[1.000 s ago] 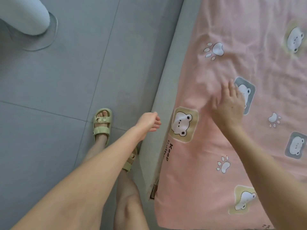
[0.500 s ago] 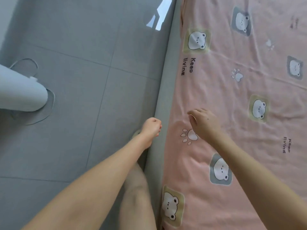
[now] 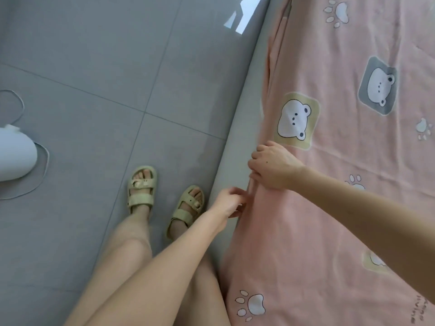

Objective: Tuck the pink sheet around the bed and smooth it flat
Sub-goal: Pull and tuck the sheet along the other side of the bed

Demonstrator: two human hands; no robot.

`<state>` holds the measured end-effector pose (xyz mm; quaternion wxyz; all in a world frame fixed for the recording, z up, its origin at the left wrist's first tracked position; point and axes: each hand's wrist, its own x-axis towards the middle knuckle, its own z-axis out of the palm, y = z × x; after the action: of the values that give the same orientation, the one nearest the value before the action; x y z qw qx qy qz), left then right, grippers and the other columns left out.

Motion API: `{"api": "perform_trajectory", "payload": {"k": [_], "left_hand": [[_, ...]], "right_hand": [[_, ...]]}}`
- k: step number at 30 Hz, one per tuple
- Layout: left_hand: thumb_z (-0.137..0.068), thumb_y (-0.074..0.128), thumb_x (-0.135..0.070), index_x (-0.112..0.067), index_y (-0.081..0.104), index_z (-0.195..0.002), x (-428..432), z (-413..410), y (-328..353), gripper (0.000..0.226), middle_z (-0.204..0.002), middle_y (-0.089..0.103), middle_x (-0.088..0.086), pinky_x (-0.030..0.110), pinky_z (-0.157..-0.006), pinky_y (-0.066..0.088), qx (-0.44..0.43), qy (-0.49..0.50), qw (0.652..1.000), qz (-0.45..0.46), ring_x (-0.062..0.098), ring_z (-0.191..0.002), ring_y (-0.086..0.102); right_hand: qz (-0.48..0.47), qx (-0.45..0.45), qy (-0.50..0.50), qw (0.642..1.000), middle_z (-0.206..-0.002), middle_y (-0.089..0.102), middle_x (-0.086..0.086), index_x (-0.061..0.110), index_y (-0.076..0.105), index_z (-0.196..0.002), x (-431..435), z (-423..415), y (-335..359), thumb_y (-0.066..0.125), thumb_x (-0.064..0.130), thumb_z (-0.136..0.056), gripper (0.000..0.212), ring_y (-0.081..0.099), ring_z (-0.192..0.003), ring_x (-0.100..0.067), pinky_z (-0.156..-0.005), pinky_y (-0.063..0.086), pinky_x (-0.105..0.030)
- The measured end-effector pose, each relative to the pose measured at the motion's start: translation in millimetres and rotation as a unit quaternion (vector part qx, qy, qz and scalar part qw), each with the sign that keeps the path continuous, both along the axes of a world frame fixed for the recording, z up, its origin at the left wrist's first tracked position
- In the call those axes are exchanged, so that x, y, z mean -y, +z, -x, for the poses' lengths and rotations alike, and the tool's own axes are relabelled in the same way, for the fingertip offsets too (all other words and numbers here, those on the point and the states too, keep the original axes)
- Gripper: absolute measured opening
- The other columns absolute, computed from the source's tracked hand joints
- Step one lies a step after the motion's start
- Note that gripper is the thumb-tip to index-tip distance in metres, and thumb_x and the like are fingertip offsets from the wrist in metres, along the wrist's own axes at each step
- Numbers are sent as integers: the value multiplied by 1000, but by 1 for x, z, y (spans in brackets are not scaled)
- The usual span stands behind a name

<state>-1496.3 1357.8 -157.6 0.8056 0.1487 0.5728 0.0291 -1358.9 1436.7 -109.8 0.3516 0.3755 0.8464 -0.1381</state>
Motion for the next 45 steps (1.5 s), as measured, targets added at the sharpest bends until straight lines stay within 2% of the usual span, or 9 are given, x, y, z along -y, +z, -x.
{"api": "perform_trajectory", "payload": {"k": [10,17,22,27,33,37,40,42,45], "left_hand": [[-73,61,-13,-27,55,-79,5,-28,-11,16,-91,64,-2,33,-82,48,-91,-6,996,-22,21,-93,61],[-83,55,-17,-16,71,-100,-4,-27,-17,23,-106,71,4,34,-93,49,-107,-69,990,-55,23,-104,62],[-87,50,-23,-22,63,-107,-7,-29,-9,24,-113,64,0,28,-82,44,-58,-71,996,-18,20,-105,58],[-89,47,-21,-28,62,-80,-13,-32,3,19,-82,63,-8,29,-74,41,-1,28,1000,-15,16,-84,55],[-93,42,-46,-33,65,-116,-8,-66,10,35,-121,65,-5,28,-95,48,91,-27,988,120,11,-107,63],[-93,21,-60,-43,52,-127,-12,-60,10,49,-136,53,-9,34,-108,36,136,0,981,137,11,-122,49],[-93,18,-61,-33,37,-141,-24,-57,-3,59,-148,39,-2,37,-114,27,103,-52,987,115,19,-134,38],[-94,21,-60,-15,46,-137,-35,-44,-7,66,-142,47,7,32,-109,34,51,-108,986,116,23,-127,47],[-101,21,-41,-2,60,-116,-64,-19,-8,57,-119,63,17,29,-89,47,46,-39,992,107,27,-98,61]], "right_hand": [[108,-56,69,990,-93,55,3,21,62,-87,-20,-14,-7,32,34,-92,32,47,-91,-19,-81,35,-31],[174,-8,70,982,-95,59,5,20,62,-93,-31,-11,-10,28,33,-96,37,50,-94,-19,-86,39,-32],[221,146,93,960,-94,66,1,19,48,-65,-37,12,-11,31,31,-96,38,47,-74,-20,-55,31,-26],[264,222,184,920,-109,62,1,19,61,-106,-41,20,-4,26,20,-97,37,54,-99,-21,-62,32,-31],[312,208,163,913,-64,37,0,9,32,-58,-55,3,22,28,13,-94,37,47,-81,-20,-69,39,-29],[281,297,191,892,-102,62,1,15,48,-67,-62,12,-5,26,16,-96,36,42,-73,-18,-72,33,-38],[295,349,152,876,-125,56,-2,14,52,-82,-68,14,-28,26,17,-93,29,46,-94,-23,-84,33,-43],[294,347,104,884,-128,55,-3,19,56,-100,-72,14,-35,28,20,-90,30,50,-107,-25,-85,36,-42],[293,252,48,921,-116,63,-6,17,55,-94,-76,10,-32,30,21,-92,25,57,-97,-26,-71,39,-34]]}}
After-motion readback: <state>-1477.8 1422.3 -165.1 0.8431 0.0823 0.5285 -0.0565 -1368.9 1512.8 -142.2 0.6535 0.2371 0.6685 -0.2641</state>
